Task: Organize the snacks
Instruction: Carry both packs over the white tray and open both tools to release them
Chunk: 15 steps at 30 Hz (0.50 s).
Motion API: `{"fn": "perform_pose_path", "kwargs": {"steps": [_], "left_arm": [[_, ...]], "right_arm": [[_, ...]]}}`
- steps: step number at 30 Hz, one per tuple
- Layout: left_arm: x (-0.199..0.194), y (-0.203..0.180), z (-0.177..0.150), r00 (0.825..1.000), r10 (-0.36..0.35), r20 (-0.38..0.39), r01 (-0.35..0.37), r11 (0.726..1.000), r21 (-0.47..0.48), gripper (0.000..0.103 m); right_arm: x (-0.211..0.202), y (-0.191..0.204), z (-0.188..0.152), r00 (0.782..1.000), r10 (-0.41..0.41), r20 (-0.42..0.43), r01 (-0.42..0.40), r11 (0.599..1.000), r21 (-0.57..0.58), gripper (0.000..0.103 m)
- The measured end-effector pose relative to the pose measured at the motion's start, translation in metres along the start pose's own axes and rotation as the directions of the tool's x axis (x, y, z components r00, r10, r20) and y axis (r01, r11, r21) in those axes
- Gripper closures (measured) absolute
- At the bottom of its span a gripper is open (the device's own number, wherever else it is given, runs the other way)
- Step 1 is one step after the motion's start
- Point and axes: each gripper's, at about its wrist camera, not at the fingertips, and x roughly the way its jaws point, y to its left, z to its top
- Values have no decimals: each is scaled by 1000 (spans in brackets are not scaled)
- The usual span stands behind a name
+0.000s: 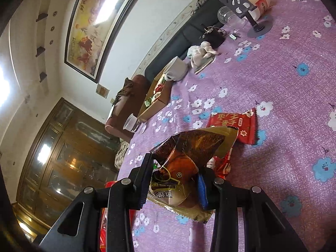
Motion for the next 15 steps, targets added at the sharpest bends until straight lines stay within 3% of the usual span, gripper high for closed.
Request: {"fn": "perform_pose_path", "kwargs": {"steps": [6,15], "left_arm": [[4,28,-2,994,106,11,-106,994,-9,89],[19,58,-7,988,153,-2,-153,987,-39,89]], "right_arm": [[-2,0,-1,999,-36,12,36,999,-13,65],[-5,1,-2,998,-60,25,60,998,-28,65]]}}
